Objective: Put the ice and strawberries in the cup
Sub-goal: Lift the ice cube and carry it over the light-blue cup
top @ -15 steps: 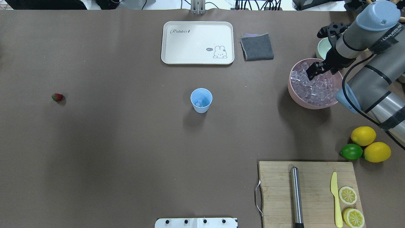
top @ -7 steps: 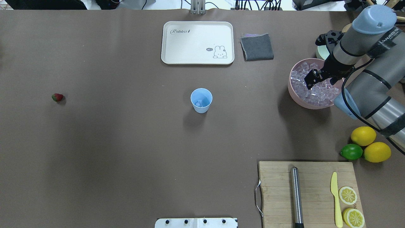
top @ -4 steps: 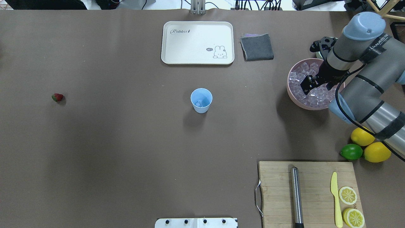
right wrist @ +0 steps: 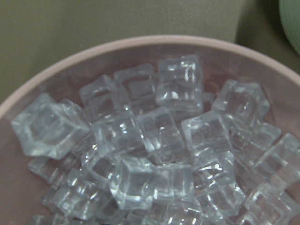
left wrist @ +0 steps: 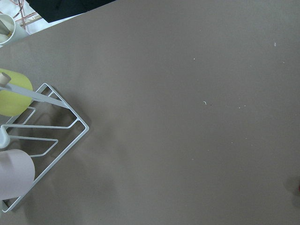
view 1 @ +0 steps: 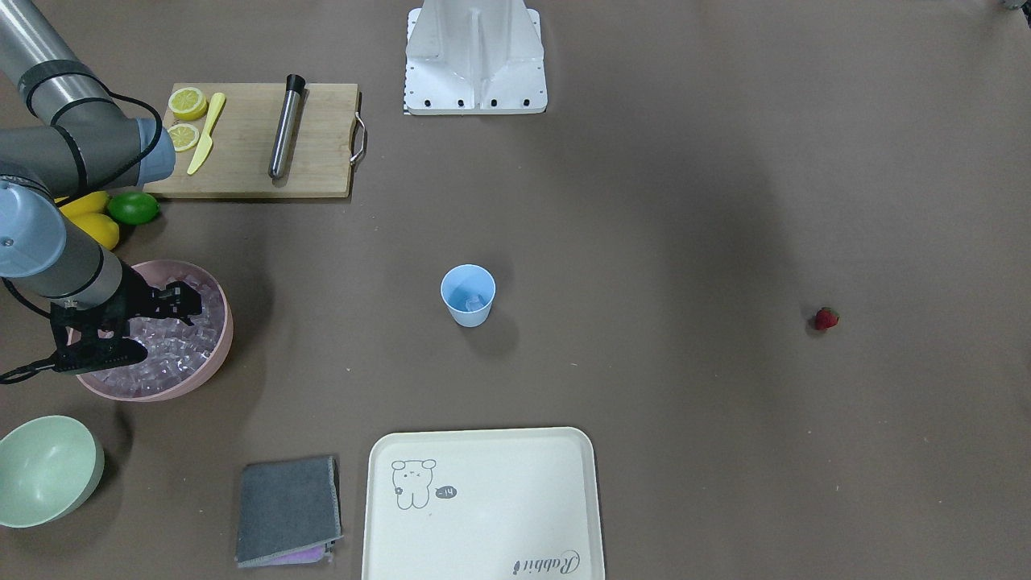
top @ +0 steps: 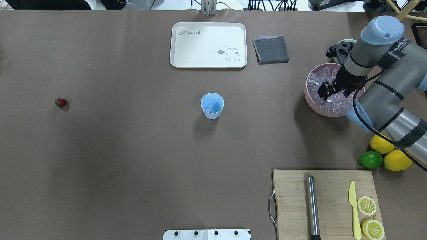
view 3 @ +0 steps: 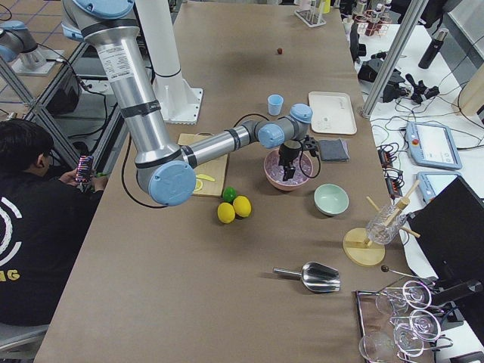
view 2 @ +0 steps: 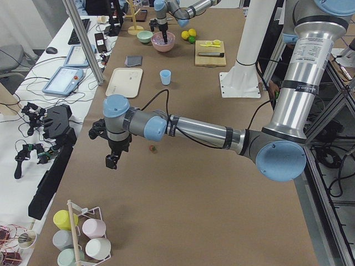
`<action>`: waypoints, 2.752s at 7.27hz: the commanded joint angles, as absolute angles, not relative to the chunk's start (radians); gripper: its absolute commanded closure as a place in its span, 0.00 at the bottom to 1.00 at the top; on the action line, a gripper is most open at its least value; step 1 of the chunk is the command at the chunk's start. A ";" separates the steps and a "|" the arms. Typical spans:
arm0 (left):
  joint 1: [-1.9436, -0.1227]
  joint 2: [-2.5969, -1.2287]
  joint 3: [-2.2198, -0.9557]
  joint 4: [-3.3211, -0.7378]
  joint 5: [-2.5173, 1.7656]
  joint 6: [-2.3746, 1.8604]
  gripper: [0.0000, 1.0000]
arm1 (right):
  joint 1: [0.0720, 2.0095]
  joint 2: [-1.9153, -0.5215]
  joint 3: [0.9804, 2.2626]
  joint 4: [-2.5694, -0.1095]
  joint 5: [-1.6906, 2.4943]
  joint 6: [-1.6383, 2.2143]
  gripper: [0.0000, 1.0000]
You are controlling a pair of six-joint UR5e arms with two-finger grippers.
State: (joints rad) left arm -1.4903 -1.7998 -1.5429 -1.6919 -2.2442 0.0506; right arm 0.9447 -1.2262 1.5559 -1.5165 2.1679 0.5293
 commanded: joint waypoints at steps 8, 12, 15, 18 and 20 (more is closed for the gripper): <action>-1.489 -1.809 -1.542 -1.692 -2.243 0.051 0.02 | 0.974 -1.224 1.563 -1.520 2.184 0.517 1.00; -1.489 -1.816 -1.542 -1.692 -2.243 0.051 0.02 | 1.028 -1.110 1.678 -1.634 2.282 0.523 1.00; -1.489 -1.816 -1.545 -1.692 -2.243 0.051 0.02 | 0.981 -0.933 1.666 -1.621 2.356 0.694 1.00; -1.489 -1.816 -1.543 -1.692 -2.243 0.051 0.02 | 0.832 -0.841 1.435 -1.174 2.233 1.010 1.00; -1.489 -1.815 -1.545 -1.692 -2.243 0.051 0.02 | 0.737 -0.824 1.399 -1.123 2.152 1.081 1.00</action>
State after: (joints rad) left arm -1.4895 -1.8159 -1.5434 -1.6920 -2.2426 0.0506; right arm 0.7955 -0.8346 1.4257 -1.1721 2.2006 1.0245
